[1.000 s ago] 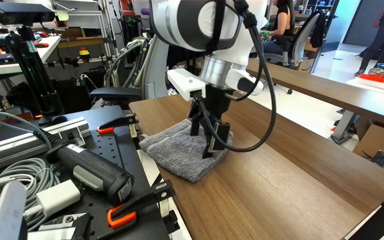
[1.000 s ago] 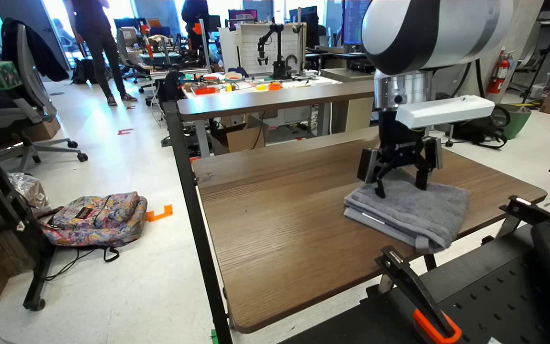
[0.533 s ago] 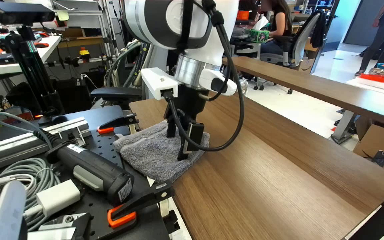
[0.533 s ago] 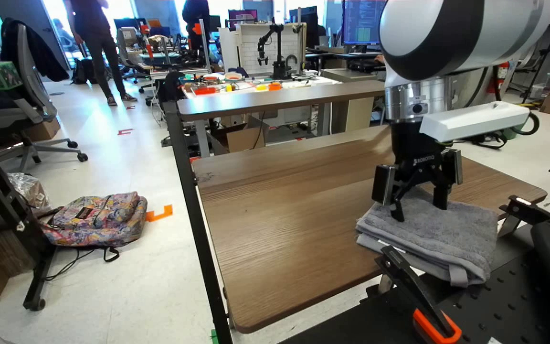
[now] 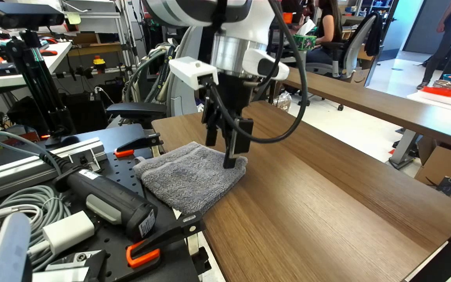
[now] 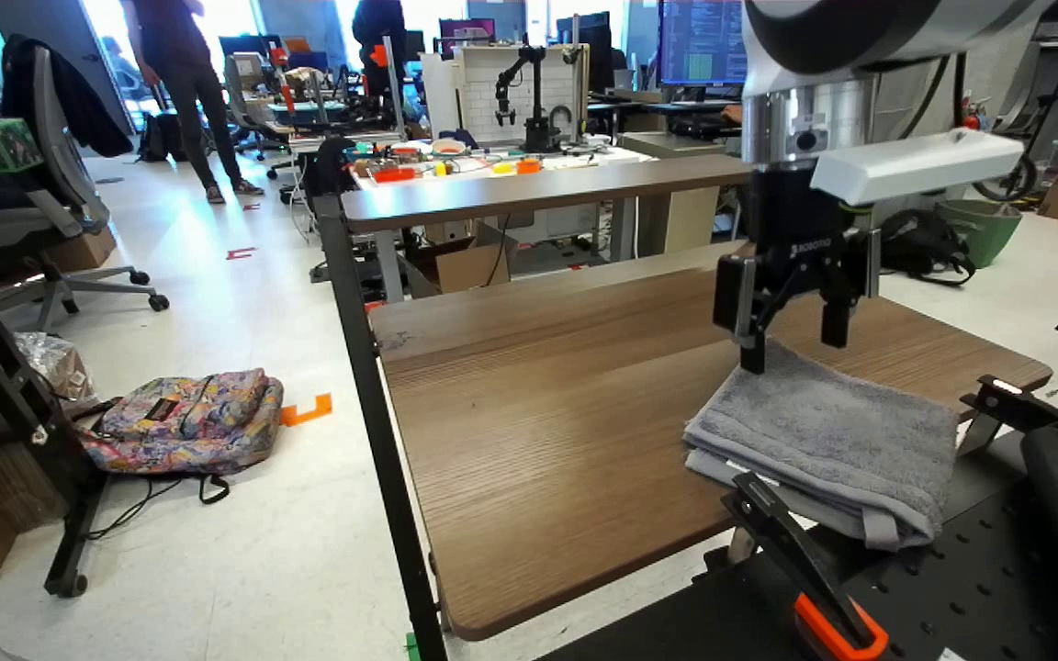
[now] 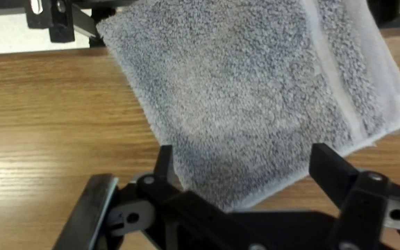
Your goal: Move the towel forward
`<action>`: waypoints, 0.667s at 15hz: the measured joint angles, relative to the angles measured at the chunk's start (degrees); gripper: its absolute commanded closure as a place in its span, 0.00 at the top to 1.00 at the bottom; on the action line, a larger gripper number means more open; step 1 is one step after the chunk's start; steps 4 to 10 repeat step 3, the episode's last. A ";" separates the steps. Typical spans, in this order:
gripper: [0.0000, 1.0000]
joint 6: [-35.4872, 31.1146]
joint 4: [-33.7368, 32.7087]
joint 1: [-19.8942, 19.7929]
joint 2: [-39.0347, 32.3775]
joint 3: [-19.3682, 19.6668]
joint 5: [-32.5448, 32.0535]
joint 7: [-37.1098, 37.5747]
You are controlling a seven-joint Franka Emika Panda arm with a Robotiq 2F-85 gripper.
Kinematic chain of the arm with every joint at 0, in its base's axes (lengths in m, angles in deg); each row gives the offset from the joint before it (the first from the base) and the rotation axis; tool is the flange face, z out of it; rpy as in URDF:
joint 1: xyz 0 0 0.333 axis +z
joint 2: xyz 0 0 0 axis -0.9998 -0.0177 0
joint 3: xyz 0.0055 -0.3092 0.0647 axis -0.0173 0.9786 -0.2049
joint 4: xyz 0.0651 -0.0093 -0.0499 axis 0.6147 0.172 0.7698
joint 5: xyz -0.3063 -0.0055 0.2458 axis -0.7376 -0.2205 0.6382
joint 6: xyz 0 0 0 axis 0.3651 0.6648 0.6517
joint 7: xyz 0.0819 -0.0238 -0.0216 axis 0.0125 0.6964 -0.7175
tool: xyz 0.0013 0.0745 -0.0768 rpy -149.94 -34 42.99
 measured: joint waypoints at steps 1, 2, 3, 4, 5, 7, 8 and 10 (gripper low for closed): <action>1.00 0.10 0.06 -0.01 1.79 -0.02 0.17 0.00; 1.00 0.65 0.20 -0.11 3.75 -0.13 1.04 -0.05; 1.00 2.54 0.32 -0.46 5.86 -0.40 2.72 -0.98; 1.00 2.54 0.32 -0.46 5.86 -0.40 2.72 -0.98; 1.00 2.54 0.32 -0.46 5.86 -0.40 2.72 -0.98; 1.00 2.54 0.32 -0.46 5.86 -0.40 2.72 -0.98; 1.00 2.54 0.32 -0.46 5.86 -0.40 2.72 -0.98; 1.00 2.54 0.32 -0.46 5.86 -0.40 2.72 -0.98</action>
